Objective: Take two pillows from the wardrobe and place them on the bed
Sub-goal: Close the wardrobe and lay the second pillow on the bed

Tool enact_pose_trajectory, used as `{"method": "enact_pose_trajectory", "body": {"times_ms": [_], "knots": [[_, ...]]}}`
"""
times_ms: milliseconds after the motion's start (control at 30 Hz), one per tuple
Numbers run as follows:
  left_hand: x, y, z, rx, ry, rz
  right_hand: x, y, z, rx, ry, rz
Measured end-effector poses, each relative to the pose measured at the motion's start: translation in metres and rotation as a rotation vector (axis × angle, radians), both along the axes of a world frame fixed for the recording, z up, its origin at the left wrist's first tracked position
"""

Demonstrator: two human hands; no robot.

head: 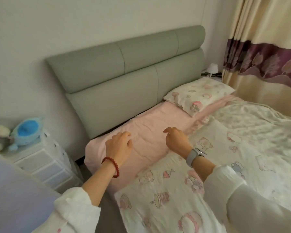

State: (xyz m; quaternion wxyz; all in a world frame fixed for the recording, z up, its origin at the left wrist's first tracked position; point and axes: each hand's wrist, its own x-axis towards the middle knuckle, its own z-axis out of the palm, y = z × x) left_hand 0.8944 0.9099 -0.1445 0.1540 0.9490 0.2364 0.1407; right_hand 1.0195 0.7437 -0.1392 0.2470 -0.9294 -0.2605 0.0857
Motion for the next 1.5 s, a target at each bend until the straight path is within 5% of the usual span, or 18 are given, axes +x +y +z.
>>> {"method": "enact_pose_trajectory", "body": {"times_ms": [333, 600, 867, 1100, 1333, 1500], "knots": [[-0.235, 0.129, 0.057, 0.337, -0.016, 0.543, -0.167, 0.235, 0.028, 0.333, 0.126, 0.721], [-0.337, 0.165, 0.102, 0.405, -0.018, 0.846, -0.272, 0.366, 0.09, 0.651, 0.408, 0.988], [-0.342, 0.146, 0.126, 0.628, -0.055, 0.743, -0.29, 0.335, 0.068, 0.881, 0.388, 0.954], [-0.367, 0.079, 0.141, 1.061, -0.061, 0.567, -0.317, 0.254, 0.058, 0.894, 0.232, 1.49], [-0.467, -0.016, 0.134, 1.151, 0.122, 1.033, -0.422, 0.224, 0.066, 0.741, 0.044, 1.933], [-0.511, -0.056, 0.141, 0.945, 0.336, 1.439, -0.503, 0.219, 0.076, 0.524, 0.013, 2.066]]}}
